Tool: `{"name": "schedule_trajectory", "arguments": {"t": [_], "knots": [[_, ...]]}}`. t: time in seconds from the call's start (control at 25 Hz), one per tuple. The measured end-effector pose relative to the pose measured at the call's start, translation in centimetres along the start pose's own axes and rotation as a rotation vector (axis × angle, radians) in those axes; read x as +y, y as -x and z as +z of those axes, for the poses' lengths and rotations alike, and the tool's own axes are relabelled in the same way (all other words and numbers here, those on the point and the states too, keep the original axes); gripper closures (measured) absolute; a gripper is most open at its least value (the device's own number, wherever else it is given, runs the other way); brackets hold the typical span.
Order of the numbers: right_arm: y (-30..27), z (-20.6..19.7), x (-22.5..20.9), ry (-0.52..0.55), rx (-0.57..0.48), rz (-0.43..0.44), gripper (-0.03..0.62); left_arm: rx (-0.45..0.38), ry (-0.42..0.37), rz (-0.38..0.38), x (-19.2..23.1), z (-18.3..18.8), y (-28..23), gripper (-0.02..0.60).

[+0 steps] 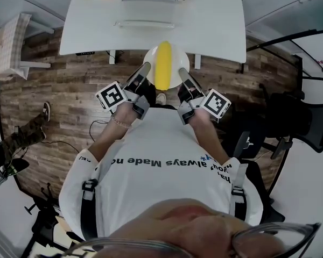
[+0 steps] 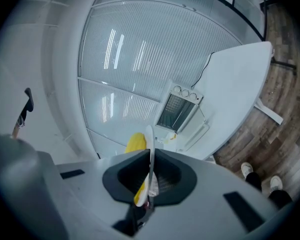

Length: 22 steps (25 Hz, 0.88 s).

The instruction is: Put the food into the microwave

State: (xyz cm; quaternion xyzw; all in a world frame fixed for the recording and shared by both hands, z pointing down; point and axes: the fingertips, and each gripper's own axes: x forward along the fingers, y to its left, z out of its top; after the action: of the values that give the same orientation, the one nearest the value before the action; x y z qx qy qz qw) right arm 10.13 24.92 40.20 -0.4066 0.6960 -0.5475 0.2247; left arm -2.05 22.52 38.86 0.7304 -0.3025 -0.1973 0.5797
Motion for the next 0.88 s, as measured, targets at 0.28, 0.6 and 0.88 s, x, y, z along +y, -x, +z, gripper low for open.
{"name": "schedule_trajectory", "arguments": {"t": [0.28, 0.6, 0.88], "knots": [[-4.3, 2.2, -0.5, 0.007, 0.003, -0.004, 0.571, -0.001, 0.014, -0.012, 1.1, 3.7, -2.8, 0.565], [-11.1, 4.9, -0.3, 0.009, 0.003, -0.019, 0.571, 0.005, 0.029, -0.014, 2.6, 10.1, -6.4, 0.565], [-23.4, 8.5, 0.0, -0.006, -0.005, -0.053, 0.571, 0.038, 0.035, 0.003, 5.9, 21.7, -11.4, 0.565]]}}
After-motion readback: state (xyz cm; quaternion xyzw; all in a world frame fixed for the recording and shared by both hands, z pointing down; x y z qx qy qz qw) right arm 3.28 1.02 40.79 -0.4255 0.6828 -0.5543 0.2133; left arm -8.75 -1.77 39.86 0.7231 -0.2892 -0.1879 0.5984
